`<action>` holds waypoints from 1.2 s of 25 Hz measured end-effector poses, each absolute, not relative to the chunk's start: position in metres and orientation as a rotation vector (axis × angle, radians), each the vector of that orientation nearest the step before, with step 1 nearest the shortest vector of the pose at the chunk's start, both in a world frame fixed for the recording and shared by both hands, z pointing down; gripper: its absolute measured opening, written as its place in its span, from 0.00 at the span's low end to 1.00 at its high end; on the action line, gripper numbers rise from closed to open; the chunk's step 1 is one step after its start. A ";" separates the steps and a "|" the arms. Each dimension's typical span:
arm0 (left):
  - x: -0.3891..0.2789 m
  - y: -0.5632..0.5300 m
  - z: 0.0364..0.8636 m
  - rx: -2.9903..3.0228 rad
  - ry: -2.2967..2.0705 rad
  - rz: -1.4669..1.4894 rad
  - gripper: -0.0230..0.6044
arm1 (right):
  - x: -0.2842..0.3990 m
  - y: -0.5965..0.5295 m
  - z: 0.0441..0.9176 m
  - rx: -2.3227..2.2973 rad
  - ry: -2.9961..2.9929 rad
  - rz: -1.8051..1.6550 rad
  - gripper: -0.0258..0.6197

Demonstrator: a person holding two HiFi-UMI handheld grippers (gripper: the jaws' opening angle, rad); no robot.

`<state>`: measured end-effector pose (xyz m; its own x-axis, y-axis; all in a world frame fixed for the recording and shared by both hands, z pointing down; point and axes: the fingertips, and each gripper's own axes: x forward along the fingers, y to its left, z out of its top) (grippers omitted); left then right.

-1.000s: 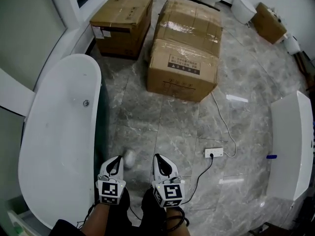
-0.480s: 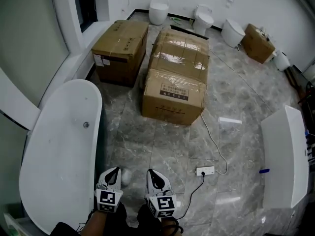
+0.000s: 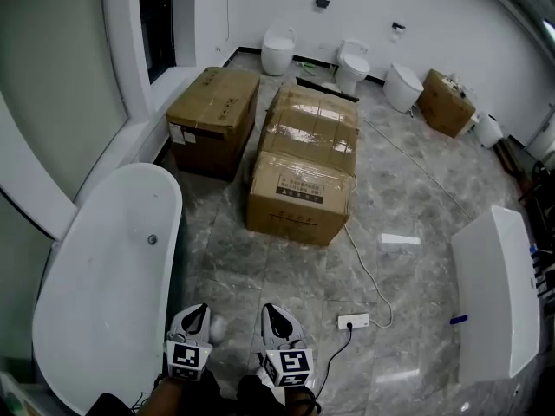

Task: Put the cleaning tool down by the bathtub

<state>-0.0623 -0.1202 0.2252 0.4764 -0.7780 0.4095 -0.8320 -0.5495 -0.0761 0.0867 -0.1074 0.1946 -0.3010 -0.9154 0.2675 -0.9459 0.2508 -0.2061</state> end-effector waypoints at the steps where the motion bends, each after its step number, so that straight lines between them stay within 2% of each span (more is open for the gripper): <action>1: -0.061 -0.119 0.221 2.598 -1.420 0.607 0.04 | 0.088 -0.106 0.191 1.802 -2.409 0.502 0.08; 8: -0.048 -0.114 0.179 2.699 -1.432 0.534 0.04 | 0.090 -0.095 0.164 1.800 -2.441 0.437 0.08; 16: -0.063 -0.107 0.142 2.638 -1.490 0.396 0.04 | 0.091 -0.081 0.136 1.787 -2.491 0.416 0.07; 30: -0.062 -0.097 0.106 2.729 -1.531 0.379 0.04 | 0.103 -0.066 0.110 1.791 -2.507 0.307 0.06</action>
<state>-0.0624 -0.0974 0.1060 0.4990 -0.8425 0.2031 -0.8400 -0.5278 -0.1258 0.1031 -0.0656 0.1104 -0.3306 -0.9316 0.1512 -0.9405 0.3119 -0.1345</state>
